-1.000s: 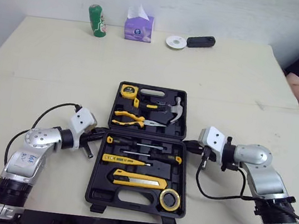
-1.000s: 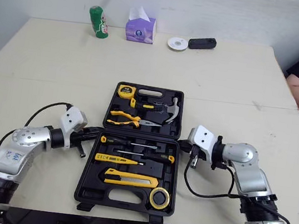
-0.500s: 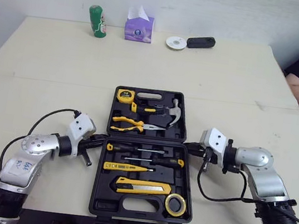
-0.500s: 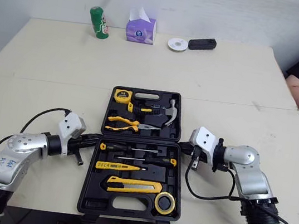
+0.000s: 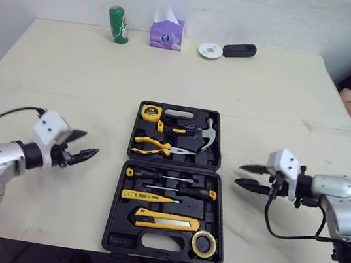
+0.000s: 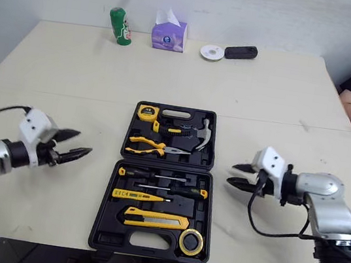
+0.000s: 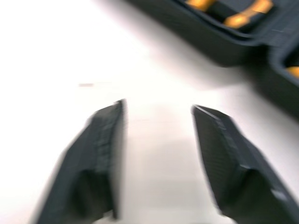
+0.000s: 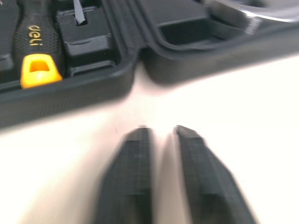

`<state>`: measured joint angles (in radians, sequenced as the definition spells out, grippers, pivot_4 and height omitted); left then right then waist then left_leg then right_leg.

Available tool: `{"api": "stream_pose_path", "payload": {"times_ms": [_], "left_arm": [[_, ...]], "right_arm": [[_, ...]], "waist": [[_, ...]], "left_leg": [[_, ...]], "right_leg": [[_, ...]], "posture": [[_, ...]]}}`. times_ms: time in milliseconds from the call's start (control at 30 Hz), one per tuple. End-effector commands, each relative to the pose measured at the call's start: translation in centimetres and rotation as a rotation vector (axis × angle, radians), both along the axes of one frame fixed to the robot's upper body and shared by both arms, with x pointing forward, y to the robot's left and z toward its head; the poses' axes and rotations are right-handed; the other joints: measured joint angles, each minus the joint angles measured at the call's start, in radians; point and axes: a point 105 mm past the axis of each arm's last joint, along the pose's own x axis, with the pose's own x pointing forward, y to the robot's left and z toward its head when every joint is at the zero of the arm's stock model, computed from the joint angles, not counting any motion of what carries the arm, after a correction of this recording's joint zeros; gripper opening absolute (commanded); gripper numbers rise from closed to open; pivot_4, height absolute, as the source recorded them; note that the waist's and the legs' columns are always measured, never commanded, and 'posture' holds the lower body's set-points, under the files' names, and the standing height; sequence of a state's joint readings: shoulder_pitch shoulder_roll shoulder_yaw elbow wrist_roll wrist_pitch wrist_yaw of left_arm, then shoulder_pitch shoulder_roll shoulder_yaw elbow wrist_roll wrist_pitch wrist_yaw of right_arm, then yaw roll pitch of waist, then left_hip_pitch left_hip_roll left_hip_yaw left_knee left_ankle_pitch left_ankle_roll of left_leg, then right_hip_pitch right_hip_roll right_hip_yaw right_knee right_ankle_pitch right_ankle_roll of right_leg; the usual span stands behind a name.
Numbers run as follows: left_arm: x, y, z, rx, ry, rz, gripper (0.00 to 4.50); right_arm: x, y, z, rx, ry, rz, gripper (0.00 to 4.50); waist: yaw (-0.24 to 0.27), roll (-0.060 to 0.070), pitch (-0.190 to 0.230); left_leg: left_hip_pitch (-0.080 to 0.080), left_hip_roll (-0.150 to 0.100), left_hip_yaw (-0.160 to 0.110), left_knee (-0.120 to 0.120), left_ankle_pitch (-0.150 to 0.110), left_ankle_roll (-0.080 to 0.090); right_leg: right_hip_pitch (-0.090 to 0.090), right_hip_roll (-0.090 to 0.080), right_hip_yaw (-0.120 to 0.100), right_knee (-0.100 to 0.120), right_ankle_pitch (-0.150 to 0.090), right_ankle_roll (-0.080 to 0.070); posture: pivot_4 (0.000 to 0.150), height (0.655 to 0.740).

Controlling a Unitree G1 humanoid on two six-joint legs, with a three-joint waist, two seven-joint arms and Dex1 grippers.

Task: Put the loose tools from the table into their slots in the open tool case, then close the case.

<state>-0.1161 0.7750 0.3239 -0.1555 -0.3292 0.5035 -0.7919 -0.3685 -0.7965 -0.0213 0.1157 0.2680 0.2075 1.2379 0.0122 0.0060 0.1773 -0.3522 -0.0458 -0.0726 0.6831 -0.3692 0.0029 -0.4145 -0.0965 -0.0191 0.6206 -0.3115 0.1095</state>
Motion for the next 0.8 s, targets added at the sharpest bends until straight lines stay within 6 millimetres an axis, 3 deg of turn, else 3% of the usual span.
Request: {"api": "stream_pose_path", "payload": {"times_ms": [33,100,133,333,500,667,800], "left_arm": [[0.1,-0.3,2.7,-0.062,-0.009,-0.021,4.46],[0.3,-0.6,3.0,-0.079,0.066,-0.016,4.5],[0.3,-0.8,3.1,-0.081,0.1,-0.019,4.5],[0.9,-2.7,4.9,-0.184,0.259,-0.04,4.5],[1.7,-3.2,4.3,-0.203,0.438,0.063,4.5],[2.8,-4.7,4.2,-0.195,0.496,0.109,4.5],[3.7,-4.6,3.6,-0.194,0.524,0.177,4.5]], "right_arm": [[0.8,-0.1,3.3,0.091,-0.056,-0.093,3.43],[1.4,-0.4,4.0,0.126,0.001,-0.205,4.4],[1.5,-0.4,4.2,0.128,0.029,-0.24,4.46],[0.7,1.9,6.7,0.207,0.308,-0.317,4.46],[1.3,3.1,6.7,0.195,0.523,-0.46,4.46],[1.9,5.3,6.5,0.185,0.544,-0.467,4.46],[2.6,5.8,6.2,0.179,0.55,-0.501,4.46]], "waist": [[0.0,0.0,0.0],[-0.001,0.0,0.0],[-0.001,0.0,0.0],[-0.003,0.0,0.0],[-0.011,0.0,0.0],[-0.014,-0.001,0.0],[-0.017,-0.001,0.0]], "left_leg": [[0.0,0.0,0.0,0.0,0.0,0.0],[0.0,0.0,0.0,0.0,0.0,0.0],[0.0,0.0,0.0,0.0,0.0,0.0],[-0.002,0.0,0.0,0.0,0.0,0.0],[-0.003,0.0,-0.001,-0.001,0.0,0.0],[-0.006,-0.002,0.0,-0.001,0.0,0.0],[-0.012,-0.007,0.0,0.001,0.001,0.001]], "right_leg": [[0.0,0.0,0.0,0.0,0.0,0.0],[0.0,0.0,0.0,0.001,0.0,0.0],[0.0,0.0,0.0,0.002,0.0,0.0],[-0.002,0.0,0.001,0.004,0.0,0.0],[-0.004,0.0,0.001,0.005,0.0,0.0],[-0.011,0.0,0.004,0.009,0.0,0.0],[-0.02,-0.001,0.003,0.014,0.0,0.0]], "posture": [[0.15,0.74],[0.15,0.74],[0.15,0.74],[0.15,0.74],[0.15,0.74],[0.15,0.74],[0.15,0.74]]}}
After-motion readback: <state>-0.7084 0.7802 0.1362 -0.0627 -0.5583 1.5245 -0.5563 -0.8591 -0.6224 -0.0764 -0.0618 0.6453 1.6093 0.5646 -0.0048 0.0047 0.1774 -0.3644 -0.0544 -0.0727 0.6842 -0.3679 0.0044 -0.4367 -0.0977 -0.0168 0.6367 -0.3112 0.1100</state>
